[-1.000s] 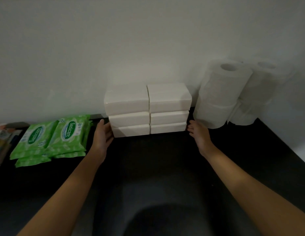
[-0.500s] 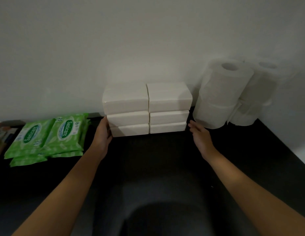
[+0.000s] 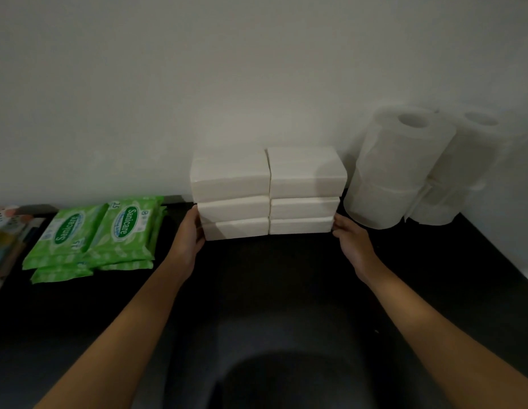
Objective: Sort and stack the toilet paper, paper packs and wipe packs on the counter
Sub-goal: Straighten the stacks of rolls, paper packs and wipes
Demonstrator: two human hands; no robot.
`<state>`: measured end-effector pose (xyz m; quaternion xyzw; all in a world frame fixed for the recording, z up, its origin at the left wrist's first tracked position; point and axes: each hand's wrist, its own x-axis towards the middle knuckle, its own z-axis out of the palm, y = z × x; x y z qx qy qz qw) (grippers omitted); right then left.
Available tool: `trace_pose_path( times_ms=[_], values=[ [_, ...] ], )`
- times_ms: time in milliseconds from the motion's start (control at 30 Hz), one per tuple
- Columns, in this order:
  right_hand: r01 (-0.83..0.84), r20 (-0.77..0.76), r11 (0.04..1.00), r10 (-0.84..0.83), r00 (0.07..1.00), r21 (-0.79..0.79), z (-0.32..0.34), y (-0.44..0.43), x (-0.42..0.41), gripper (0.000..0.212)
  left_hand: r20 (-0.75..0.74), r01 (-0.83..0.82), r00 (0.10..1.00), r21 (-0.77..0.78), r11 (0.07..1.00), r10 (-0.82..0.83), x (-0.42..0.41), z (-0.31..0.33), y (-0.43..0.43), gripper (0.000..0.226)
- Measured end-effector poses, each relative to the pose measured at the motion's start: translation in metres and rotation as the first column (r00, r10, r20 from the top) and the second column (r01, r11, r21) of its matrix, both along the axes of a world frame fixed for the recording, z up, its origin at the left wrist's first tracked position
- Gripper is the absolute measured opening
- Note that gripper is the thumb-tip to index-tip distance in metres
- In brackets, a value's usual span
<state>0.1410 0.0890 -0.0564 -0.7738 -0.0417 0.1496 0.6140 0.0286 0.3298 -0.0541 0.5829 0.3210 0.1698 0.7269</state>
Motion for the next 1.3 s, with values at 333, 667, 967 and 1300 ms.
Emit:
trace_pose_path(
  times_ms=[333,667,967,1300],
  values=[
    [0.099,-0.210,0.964,-0.047,0.977,0.246,0.007,0.008,0.025,0.051,-0.020,-0.007,1.000,0.007,1.000,0.007,0.006,0.009,0.009,0.032],
    [0.018,-0.154,0.949,0.032,0.988,0.313,0.013,0.025,0.031,0.029,0.013,-0.003,1.000,-0.007,1.000,0.004,0.012,0.005,0.011,0.034],
    [-0.005,-0.142,0.948,0.053,0.988,0.318,0.010,0.017,0.028,0.030,0.010,0.018,1.000,0.000,1.000,-0.018,0.004,0.007,0.007,0.031],
    [-0.023,-0.149,0.953,0.071,0.986,0.304,0.007,0.009,0.021,0.028,0.022,-0.003,1.000,-0.019,1.000,0.003,-0.006,0.006,-0.003,0.030]
  ],
)
